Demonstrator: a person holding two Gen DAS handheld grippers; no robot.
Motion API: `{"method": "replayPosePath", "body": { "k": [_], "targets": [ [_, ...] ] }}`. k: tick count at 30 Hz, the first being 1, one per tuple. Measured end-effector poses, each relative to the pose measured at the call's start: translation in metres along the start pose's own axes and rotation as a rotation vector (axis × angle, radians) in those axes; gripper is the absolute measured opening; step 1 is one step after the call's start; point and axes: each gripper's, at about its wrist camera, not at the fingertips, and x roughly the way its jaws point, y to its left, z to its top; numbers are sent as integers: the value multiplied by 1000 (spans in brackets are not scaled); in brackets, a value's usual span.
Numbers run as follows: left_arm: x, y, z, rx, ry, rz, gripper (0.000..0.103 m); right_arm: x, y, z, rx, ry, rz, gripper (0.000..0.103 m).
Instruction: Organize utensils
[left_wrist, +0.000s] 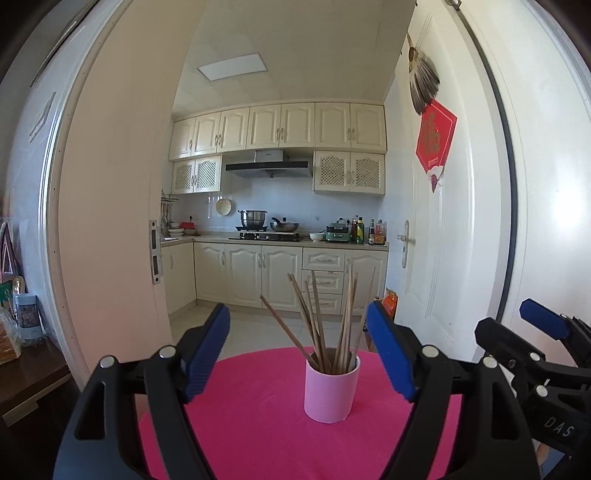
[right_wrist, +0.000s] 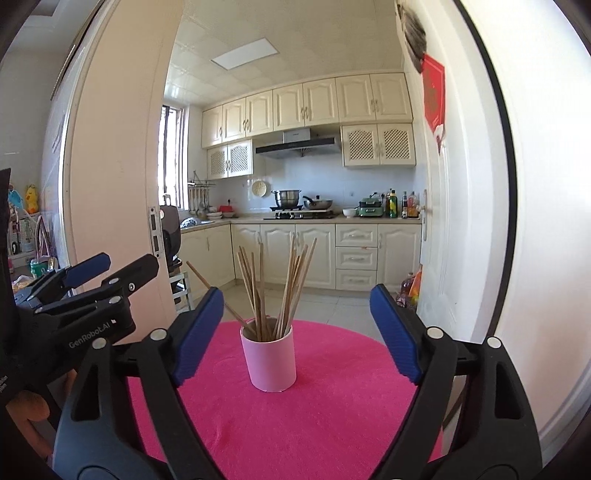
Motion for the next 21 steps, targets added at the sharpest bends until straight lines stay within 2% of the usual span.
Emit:
{"method": "replayPosePath", "body": {
  "k": [4,8,14,21],
  "targets": [
    [-18,-2,2,-12,9,-6,78,-19,-1,1,-1,-29,-3,89],
    [-33,-8,5,21,25,-24,78,-39,0,2,-2,-70,-24,94],
    [-59,-15,7,25,-21,-26,78,-53,1,2,-17,-88,-47,94],
    [-77,-26,4,53,-66,27,78,-62,-4,2,-4,-99,-34,95]
  ]
}}
